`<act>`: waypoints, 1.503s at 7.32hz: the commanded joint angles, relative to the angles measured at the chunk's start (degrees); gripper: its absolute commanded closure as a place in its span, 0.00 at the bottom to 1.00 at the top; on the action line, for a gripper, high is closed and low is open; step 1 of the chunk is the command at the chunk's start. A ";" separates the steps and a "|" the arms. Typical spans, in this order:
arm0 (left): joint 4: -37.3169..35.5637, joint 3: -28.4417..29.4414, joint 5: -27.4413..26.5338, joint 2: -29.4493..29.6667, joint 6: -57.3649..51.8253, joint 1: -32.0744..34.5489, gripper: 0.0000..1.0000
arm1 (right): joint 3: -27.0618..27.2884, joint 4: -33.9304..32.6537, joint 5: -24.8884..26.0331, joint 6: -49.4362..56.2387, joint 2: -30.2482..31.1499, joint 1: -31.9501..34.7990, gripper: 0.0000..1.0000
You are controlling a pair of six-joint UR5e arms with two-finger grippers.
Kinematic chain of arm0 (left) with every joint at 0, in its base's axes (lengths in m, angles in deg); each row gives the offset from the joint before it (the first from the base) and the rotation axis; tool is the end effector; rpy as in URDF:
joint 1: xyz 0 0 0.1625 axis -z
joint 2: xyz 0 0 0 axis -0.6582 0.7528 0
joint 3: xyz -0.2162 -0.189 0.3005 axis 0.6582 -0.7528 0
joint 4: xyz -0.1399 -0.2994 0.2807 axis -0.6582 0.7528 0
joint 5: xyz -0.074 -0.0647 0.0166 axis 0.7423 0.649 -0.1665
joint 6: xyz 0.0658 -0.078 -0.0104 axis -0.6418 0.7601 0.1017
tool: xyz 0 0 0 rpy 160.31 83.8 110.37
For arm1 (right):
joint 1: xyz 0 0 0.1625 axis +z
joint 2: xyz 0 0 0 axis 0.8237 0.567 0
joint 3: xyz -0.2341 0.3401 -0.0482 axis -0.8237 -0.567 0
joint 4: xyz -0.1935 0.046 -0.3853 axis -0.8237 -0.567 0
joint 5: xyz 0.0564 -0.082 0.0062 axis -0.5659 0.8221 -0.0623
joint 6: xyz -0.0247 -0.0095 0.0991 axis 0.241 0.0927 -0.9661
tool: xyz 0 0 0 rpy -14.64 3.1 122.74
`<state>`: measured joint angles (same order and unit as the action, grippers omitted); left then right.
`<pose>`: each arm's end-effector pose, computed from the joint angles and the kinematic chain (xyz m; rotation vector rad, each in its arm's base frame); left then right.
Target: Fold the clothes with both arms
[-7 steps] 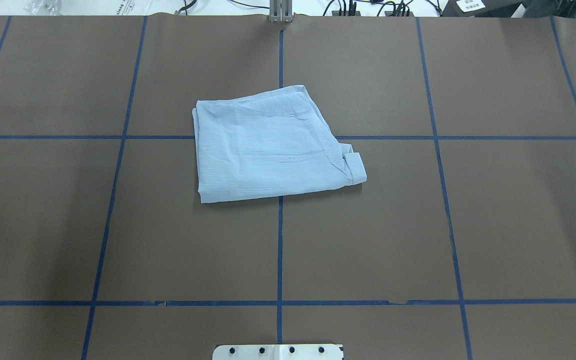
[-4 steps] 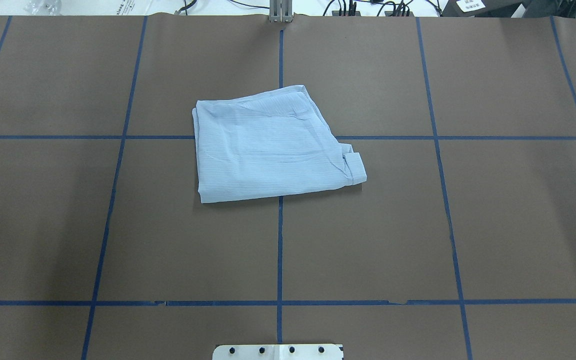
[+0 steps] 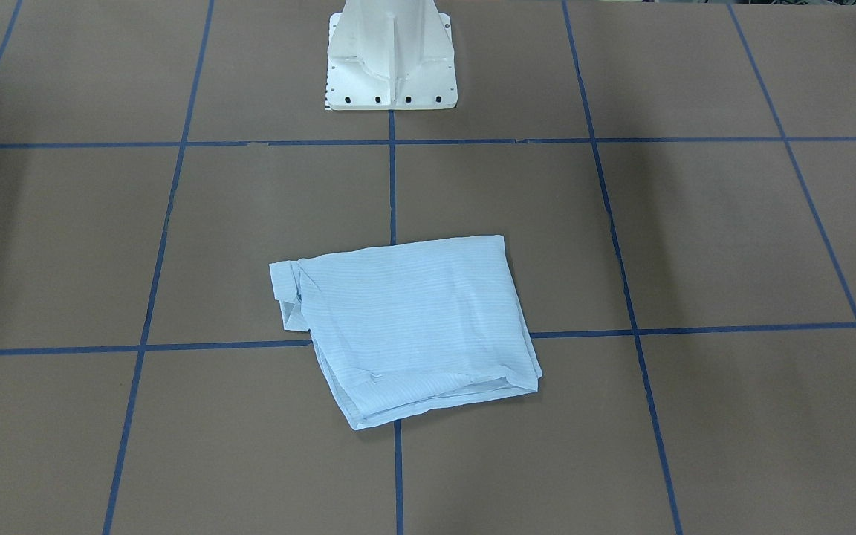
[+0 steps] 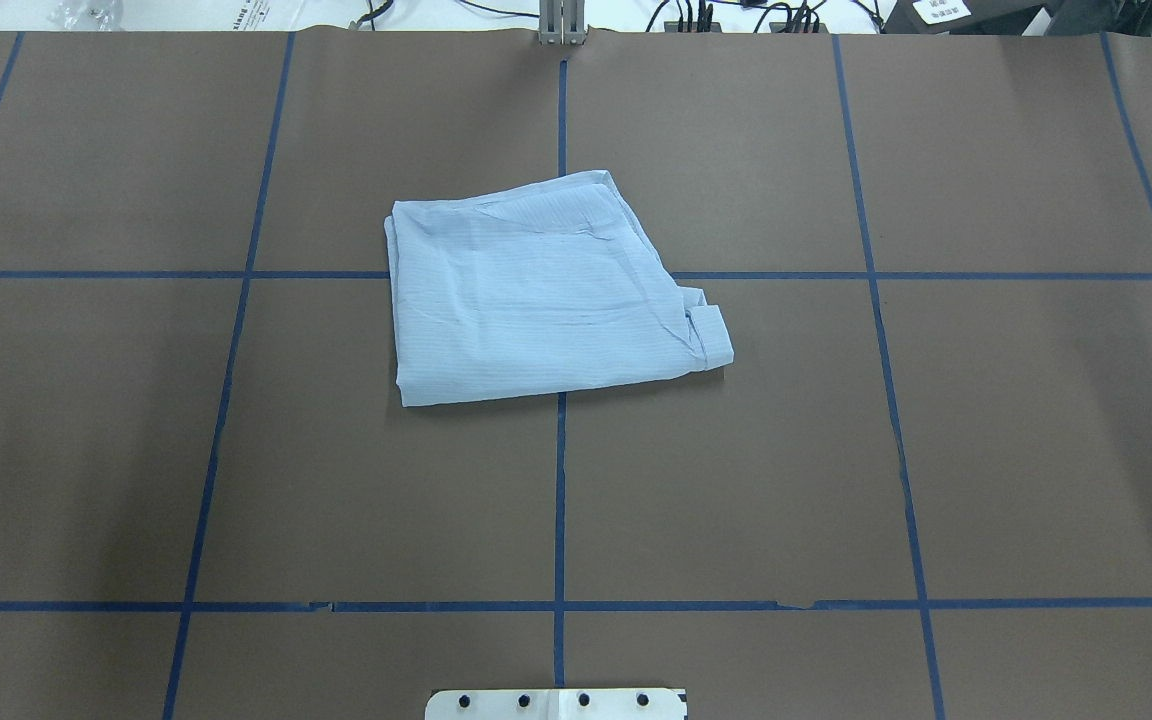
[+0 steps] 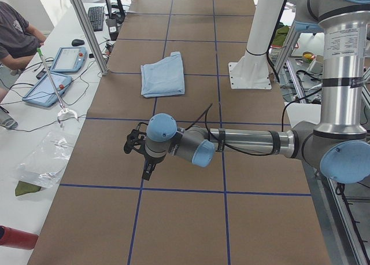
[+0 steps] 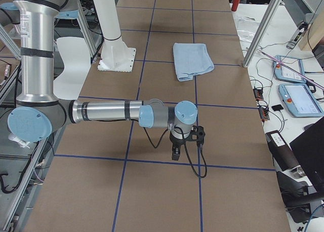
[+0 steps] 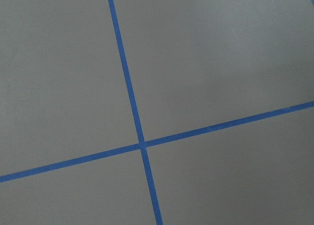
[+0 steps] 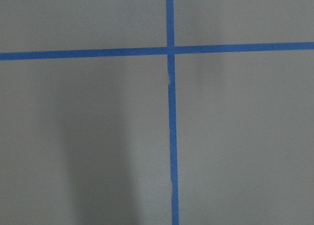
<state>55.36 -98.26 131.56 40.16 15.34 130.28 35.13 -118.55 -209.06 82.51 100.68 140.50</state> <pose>-0.0499 -0.5067 0.5922 0.3517 0.8308 0.1246 0.0207 -0.4853 0.6273 -0.0788 -0.7570 0.0147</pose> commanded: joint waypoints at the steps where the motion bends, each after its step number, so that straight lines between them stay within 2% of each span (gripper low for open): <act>1: 0.16 -0.17 -0.02 -0.06 0.00 0.00 0.00 | 0.75 0.06 -0.09 -0.09 -0.58 -0.32 0.00; 5: 0.34 -0.25 0.07 0.12 -0.09 -0.09 0.00 | 0.41 -0.03 -0.18 0.00 -1.90 -0.32 0.00; 8: 0.34 -0.17 0.07 0.20 0.00 -0.18 0.00 | -2.22 5.13 -0.35 0.00 -2.17 -0.41 0.00; 11: 0.34 -0.25 0.07 0.20 0.00 -0.18 0.00 | -2.49 5.59 -0.35 0.09 -2.17 -0.41 0.00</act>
<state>55.70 -98.51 131.63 40.36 15.33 130.11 32.81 -113.17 -209.40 82.57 98.52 140.10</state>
